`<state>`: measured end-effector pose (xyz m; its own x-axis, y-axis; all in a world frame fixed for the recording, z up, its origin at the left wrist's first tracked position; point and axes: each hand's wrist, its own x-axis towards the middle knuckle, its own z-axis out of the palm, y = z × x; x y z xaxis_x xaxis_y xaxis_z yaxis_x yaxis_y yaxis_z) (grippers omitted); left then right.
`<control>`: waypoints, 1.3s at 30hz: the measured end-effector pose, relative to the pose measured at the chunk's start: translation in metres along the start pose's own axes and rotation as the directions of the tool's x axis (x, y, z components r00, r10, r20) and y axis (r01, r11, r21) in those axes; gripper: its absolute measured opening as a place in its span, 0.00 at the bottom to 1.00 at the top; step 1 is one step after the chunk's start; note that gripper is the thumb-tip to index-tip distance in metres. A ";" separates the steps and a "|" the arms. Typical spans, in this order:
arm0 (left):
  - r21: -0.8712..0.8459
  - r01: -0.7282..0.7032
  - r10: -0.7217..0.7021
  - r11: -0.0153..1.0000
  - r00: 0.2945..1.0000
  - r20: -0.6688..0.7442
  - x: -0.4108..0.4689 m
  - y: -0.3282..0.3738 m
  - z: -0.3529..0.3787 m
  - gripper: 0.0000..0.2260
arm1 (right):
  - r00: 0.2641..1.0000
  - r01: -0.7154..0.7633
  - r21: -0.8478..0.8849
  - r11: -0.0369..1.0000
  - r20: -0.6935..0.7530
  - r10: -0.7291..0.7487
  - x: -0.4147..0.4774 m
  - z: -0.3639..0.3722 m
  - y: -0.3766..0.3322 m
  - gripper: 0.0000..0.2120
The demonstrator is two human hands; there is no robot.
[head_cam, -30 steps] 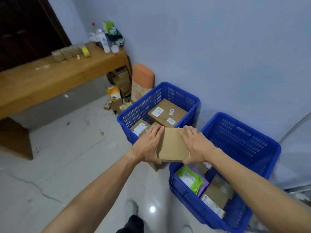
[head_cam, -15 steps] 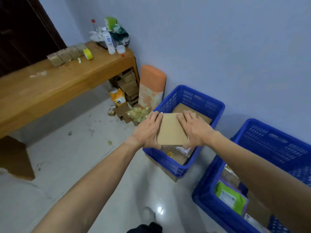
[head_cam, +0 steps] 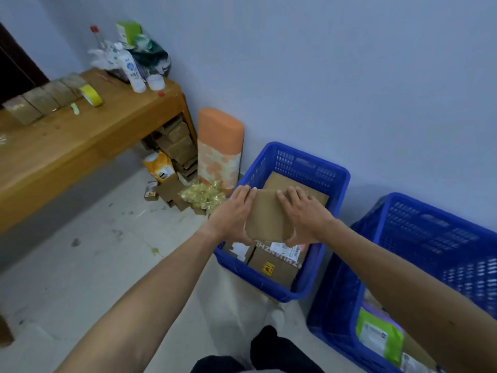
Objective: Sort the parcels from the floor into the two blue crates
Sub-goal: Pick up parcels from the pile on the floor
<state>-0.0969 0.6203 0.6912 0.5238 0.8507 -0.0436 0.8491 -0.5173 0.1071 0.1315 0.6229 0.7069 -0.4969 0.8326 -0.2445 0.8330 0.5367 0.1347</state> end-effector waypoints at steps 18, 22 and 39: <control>-0.142 -0.217 0.256 0.966 0.886 0.386 0.098 -0.038 0.139 0.59 | 0.916 -0.266 0.216 0.939 0.359 0.177 0.049 0.122 0.006 0.63; -0.152 -0.297 0.334 0.943 0.846 0.416 0.107 -0.054 0.178 0.59 | 0.881 -0.350 0.254 0.902 0.416 0.225 0.059 0.161 -0.011 0.63; -0.272 -0.228 0.345 0.935 0.763 0.546 0.110 -0.026 0.319 0.60 | 0.808 -0.412 0.300 0.861 0.557 0.193 0.062 0.313 -0.030 0.66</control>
<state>-0.0394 0.6974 0.3663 0.7306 0.4200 -0.5384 0.6554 -0.6525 0.3803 0.1519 0.6155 0.3875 -0.1053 0.6997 -0.7067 0.9944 0.0778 -0.0710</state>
